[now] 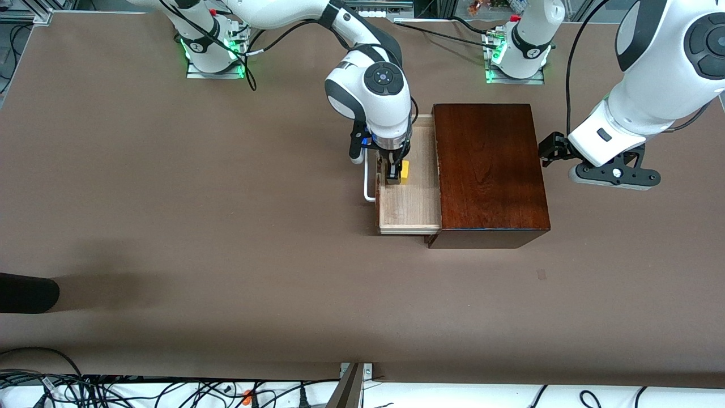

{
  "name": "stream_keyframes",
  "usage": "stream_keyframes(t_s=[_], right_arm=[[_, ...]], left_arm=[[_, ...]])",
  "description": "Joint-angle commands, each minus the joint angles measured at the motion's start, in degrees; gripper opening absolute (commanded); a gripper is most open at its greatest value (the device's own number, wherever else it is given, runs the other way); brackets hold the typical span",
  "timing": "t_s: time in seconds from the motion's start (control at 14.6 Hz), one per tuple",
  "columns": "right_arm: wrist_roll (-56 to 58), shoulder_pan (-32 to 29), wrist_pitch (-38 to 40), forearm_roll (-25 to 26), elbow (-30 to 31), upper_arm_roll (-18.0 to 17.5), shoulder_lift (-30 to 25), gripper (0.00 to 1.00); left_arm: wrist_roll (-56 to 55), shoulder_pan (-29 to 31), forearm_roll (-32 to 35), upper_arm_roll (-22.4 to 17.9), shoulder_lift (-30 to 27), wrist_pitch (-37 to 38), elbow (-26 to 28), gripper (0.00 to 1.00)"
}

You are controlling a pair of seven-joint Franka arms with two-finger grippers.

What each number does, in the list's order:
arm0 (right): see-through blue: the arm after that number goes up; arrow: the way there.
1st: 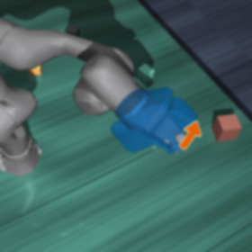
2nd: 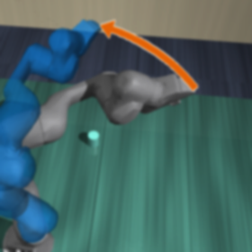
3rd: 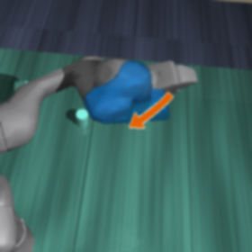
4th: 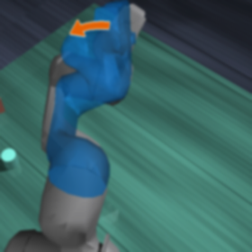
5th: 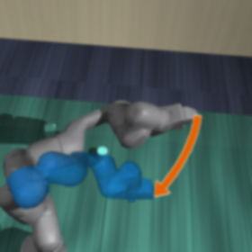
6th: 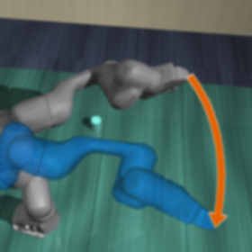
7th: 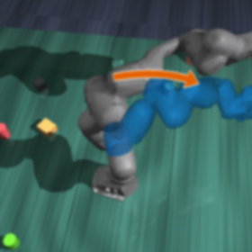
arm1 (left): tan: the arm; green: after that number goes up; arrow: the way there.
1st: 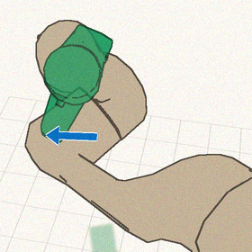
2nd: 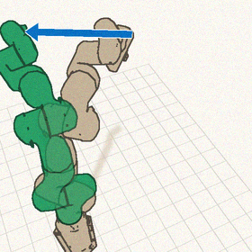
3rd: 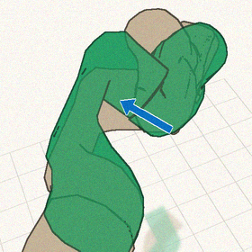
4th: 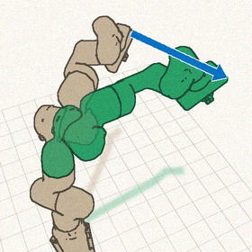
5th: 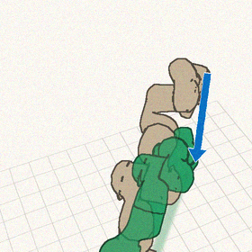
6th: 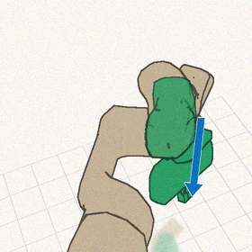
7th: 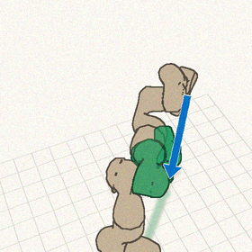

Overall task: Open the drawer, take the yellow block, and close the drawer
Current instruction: 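Lift the cube out with the right gripper while the left gripper returns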

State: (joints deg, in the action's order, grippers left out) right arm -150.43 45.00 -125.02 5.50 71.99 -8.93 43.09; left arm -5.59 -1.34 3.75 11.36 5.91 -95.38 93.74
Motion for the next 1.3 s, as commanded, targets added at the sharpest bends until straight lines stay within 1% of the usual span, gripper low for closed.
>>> stream_keyframes(t_s=[0.0, 0.14, 0.27, 0.41, 0.48, 0.62, 0.75, 0.82, 0.89, 0.96, 1.16, 1.23], right_arm=[[-0.2, 0.1, 3.3, 0.2, -2.2, -0.2, -1.5, 0.12], [-0.2, -0.2, 6.9, -0.1, -4.4, -0.3, -2.4, 0.12], [0.5, -0.3, 11.4, -2.2, -7.5, -0.2, -2.8, 0.12], [2.6, -1.3, 15.0, -2.5, -7.9, -0.3, -4.6, 0.12], [4.8, -2.1, 16.5, -4.0, -7.9, -0.2, -6.0, 0.12], [13.5, -4.3, 20.9, -7.9, -7.4, 0.2, -9.3, 0.12], [24.0, -6.9, 27.5, -8.5, -5.9, 0.3, -12.6, 0.12], [30.2, -7.8, 29.6, -8.5, -3.6, 0.5, -14.8, 0.12], [36.5, -8.6, 30.2, -8.5, 0.4, 1.4, -17.7, 0.06], [43.3, -8.8, 29.7, -8.6, 6.0, 3.1, -21.6, 0.00], [62.1, -8.8, 28.0, -8.6, 20.7, 9.6, -31.8, 0.00], [69.8, -8.8, 27.9, -8.6, 24.6, 12.6, -35.1, 0.00]], left_arm=[[0.9, -0.4, -0.3, -0.1, 0.9, 1.0, -1.7, 1.00], [0.9, -0.4, -0.2, -0.2, 0.8, 1.0, -1.7, 1.00], [1.0, -0.4, -0.2, -0.2, 0.9, 1.4, -1.6, 1.00], [1.0, -0.5, -0.2, 0.0, 0.8, 2.0, -1.6, 1.00], [1.0, -0.9, -0.2, 0.2, 0.8, 2.4, -1.7, 1.00], [1.0, -0.9, -0.2, 0.7, 0.6, 2.5, -1.7, 1.00], [1.1, -1.1, -0.5, 0.8, 0.5, 2.6, -1.9, 1.00], [1.1, -1.1, -1.4, 0.7, 0.7, 2.3, -2.3, 1.00], [1.0, -1.9, -2.3, 0.7, 1.6, 2.2, -2.5, 1.00], [0.8, -3.2, -2.3, 0.7, 5.6, 2.7, -3.2, 1.00], [1.0, -2.3, -4.6, 0.8, 5.3, 5.6, -4.8, 1.00], [1.1, -3.0, -4.6, 0.9, 5.3, 6.0, -4.8, 1.00]])
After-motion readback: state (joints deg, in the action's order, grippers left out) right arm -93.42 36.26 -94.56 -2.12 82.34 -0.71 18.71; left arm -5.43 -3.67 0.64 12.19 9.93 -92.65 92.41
